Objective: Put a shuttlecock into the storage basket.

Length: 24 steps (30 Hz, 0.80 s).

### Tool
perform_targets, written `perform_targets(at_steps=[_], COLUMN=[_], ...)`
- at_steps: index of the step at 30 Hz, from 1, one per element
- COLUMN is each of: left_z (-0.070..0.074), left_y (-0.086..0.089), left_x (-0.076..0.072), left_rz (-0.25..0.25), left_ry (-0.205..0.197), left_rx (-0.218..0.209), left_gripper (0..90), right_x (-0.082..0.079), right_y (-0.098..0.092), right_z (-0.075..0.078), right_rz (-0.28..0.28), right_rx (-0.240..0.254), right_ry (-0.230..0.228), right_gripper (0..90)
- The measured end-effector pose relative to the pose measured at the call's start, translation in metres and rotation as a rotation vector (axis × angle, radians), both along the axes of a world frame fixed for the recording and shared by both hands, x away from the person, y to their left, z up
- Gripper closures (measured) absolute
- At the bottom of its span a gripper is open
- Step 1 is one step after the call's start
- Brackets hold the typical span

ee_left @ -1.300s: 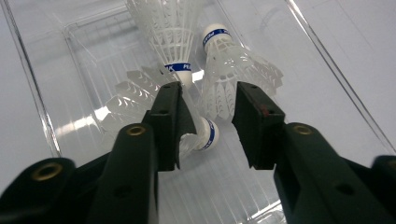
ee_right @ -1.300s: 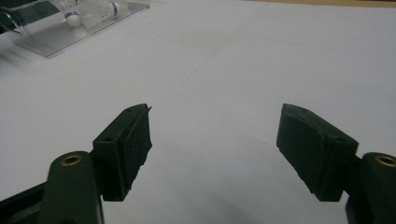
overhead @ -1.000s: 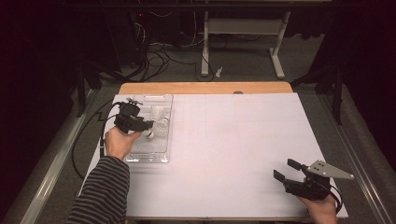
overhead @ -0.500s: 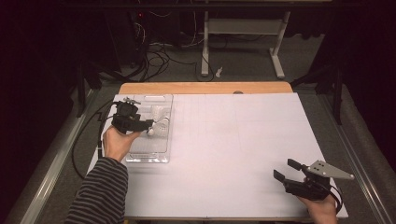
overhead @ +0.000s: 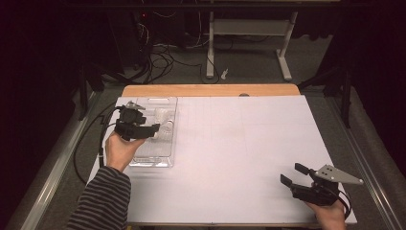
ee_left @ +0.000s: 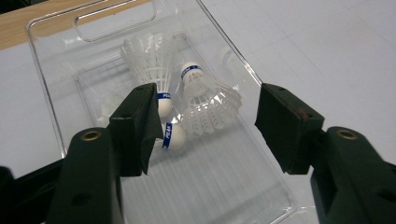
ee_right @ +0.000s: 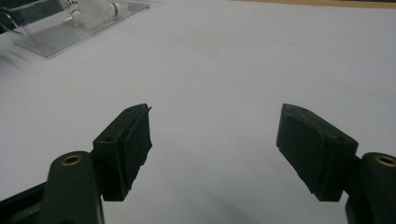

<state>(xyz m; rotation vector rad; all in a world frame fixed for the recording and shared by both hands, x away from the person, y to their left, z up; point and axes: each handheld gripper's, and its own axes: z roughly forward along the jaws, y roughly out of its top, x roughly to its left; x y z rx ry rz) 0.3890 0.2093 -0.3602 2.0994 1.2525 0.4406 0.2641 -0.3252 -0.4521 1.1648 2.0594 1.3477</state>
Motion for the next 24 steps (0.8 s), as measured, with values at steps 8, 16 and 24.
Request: perform_targets(at_steps=[8,16,24], left_z=[0.008,0.004,0.001], left_y=[0.0,0.003,0.007], left_x=[-0.013,-0.019,-0.026], left_rz=[-0.011,-0.014,-0.008], left_ry=[-0.028,-0.02,-0.024], left_rx=[-0.008,-0.027,-0.043], left_gripper=[39.4,40.9,41.0], right_x=[0.0,0.0,0.0], right_y=[0.0,0.0,0.0], right_z=[0.0,0.0,0.0], right_rz=[0.0,-0.003,-0.001], right_rx=[0.002,0.003,0.001], right_ry=[0.001,0.003,0.001], right_gripper=[26.9,26.8,26.9])
